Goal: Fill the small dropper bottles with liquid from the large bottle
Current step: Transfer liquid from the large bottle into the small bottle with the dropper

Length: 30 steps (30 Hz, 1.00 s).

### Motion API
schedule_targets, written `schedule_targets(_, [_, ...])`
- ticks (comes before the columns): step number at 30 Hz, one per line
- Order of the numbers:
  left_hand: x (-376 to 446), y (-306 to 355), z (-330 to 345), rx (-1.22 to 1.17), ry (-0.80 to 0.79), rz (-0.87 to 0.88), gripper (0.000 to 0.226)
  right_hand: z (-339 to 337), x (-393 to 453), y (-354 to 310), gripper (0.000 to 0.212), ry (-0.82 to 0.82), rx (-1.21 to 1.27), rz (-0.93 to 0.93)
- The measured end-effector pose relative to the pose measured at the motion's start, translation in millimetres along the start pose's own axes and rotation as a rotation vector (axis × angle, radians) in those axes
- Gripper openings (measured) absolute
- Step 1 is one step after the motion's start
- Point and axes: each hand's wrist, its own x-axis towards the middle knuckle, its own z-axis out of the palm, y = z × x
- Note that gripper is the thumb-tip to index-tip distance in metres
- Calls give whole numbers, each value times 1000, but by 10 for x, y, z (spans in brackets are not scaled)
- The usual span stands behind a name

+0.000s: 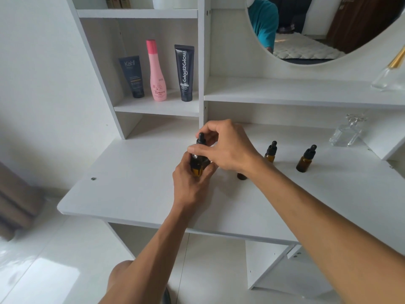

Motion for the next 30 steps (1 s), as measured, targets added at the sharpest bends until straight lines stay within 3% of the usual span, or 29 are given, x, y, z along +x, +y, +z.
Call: schedule_targets(30, [18, -57, 10, -82, -40, 5, 22, -42, 6, -60, 28, -35, -19, 40])
